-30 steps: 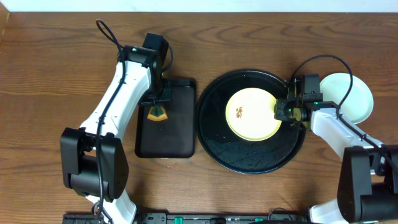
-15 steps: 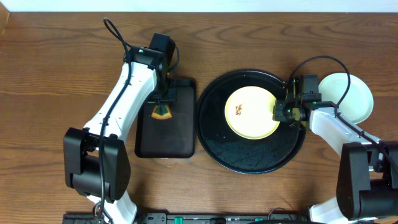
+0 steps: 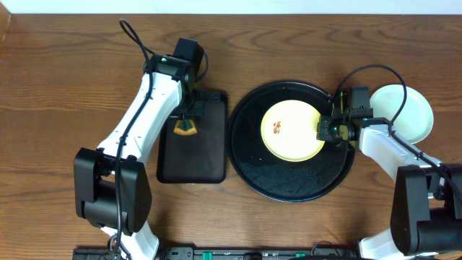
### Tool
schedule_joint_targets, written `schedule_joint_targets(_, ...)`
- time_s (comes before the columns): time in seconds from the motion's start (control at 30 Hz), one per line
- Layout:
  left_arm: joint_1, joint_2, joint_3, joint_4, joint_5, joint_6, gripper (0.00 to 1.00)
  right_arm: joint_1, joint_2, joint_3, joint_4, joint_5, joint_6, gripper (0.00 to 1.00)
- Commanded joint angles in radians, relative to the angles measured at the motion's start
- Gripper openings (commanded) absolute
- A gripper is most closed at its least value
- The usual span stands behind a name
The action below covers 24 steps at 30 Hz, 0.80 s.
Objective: Clean dirty plates on tray and stack at the side
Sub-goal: 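Dip the sponge in left gripper into the small black tray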
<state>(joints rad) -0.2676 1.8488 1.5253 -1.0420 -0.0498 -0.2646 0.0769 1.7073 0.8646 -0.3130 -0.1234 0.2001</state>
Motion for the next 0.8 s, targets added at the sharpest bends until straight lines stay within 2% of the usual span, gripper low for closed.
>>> schedule_joint_targets(0.0, 0.002, -0.006, -0.009, 0.008, -0.038, 0.002, 0.07, 0.003, 0.01, -0.005, 0.006, 0.006, 0.001, 0.01)
schedule_joint_targets(0.27, 0.002, -0.006, 0.013, -0.065, -0.053, 0.01, 0.07, 0.003, 0.01, -0.005, 0.008, 0.006, 0.001, 0.01)
schedule_joint_targets(0.77, 0.002, -0.006, 0.071, -0.059, -0.075, 0.01, 0.07, 0.003, 0.01, -0.005, 0.01, 0.006, 0.0, 0.01)
